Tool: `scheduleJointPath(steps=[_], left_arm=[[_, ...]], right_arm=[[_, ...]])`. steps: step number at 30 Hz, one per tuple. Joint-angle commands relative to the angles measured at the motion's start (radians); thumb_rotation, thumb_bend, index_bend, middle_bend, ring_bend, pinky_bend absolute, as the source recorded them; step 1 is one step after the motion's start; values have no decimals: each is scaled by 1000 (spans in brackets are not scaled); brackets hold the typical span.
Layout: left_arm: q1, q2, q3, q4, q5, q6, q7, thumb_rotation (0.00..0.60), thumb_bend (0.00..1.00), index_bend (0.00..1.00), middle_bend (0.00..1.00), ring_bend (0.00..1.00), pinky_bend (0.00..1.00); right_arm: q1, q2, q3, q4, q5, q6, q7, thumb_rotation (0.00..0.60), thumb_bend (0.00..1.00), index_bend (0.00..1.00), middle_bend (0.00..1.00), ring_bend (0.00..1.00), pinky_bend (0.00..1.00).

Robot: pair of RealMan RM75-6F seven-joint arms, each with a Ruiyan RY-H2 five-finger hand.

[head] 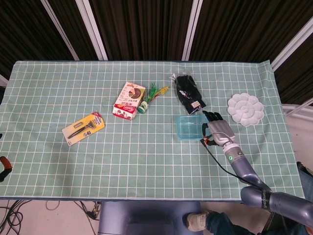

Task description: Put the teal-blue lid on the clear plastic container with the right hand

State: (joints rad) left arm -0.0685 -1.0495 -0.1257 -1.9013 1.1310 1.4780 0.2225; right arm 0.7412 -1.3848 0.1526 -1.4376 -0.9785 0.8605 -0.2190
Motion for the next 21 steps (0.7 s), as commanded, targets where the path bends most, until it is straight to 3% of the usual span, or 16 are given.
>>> scheduleJointPath(steps=[1,21], left_arm=[[0,0,-1,0,-1,0,0,600,771,48,0,0,0],[-1,1,-1,0,-4,-3,0,600,771,49,0,0,0]], right_arm=[[4,-6,3,10,12,-9,-6,600,459,593,27,0,0],[22,-24,-6,32,66,-55,-46,600,459,593,24,0,0]])
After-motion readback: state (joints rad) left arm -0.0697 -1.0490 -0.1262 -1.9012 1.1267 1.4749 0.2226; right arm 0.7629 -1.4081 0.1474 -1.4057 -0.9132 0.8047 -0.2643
